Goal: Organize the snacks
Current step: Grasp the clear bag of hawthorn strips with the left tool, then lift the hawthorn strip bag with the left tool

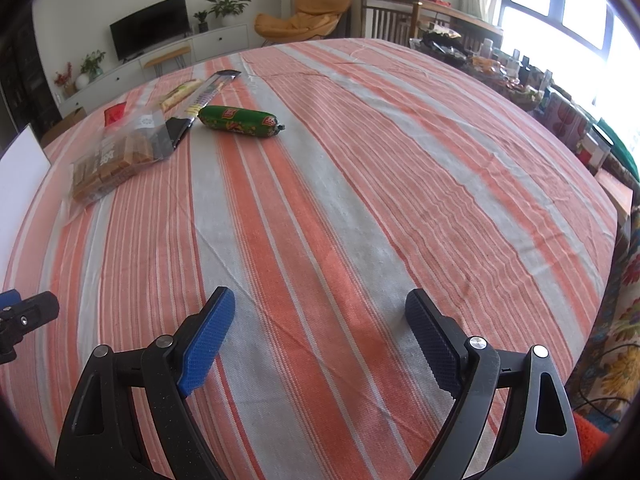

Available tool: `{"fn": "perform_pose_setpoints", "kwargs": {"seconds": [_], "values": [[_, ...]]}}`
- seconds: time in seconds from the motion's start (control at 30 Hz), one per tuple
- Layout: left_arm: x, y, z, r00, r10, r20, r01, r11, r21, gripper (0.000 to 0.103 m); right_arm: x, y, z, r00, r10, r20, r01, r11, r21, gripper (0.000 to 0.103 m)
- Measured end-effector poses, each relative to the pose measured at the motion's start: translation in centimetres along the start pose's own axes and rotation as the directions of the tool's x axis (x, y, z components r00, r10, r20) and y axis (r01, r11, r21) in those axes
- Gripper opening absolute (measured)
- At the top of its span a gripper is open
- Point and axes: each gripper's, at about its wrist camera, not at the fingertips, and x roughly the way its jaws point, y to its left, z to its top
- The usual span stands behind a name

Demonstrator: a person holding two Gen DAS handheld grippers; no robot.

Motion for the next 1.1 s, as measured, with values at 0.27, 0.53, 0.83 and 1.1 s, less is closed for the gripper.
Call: {"fn": "perform_pose_setpoints", "kwargs": {"seconds": [0.27, 0.53, 0.83, 1.1], "values": [[2.5, -5.6, 9.1, 0.990, 0.112, -0.091, -0.051, 0.860, 0.508, 0.102, 0.0, 0.1, 0.0, 1.000, 0.001, 0.000, -0.001, 1.000, 0.000, 0.091], [8.6, -4.0, 12.7, 0.986, 0.127, -0.112, -0.052, 0.855, 0.516, 0.103, 0.2, 0.4, 0.2, 1.000, 0.012, 0.002, -0.012, 1.000, -0.009, 0.092], [9.2, -2.2, 10.8, 0.991, 0.015, -0.136, 0.038, 0.923, 0.384, 0.073, 0.3, 0.4, 0.3, 1.000, 0.019, 0.004, -0.019, 1.000, -0.016, 0.092], [3.0, 1.3, 1.8, 0.993, 0.013, -0.114, -0.008, 0.999, 0.043, 0.071, 0.3, 0.4, 0.3, 1.000, 0.019, 0.004, -0.019, 1.000, -0.017, 0.092]]}}
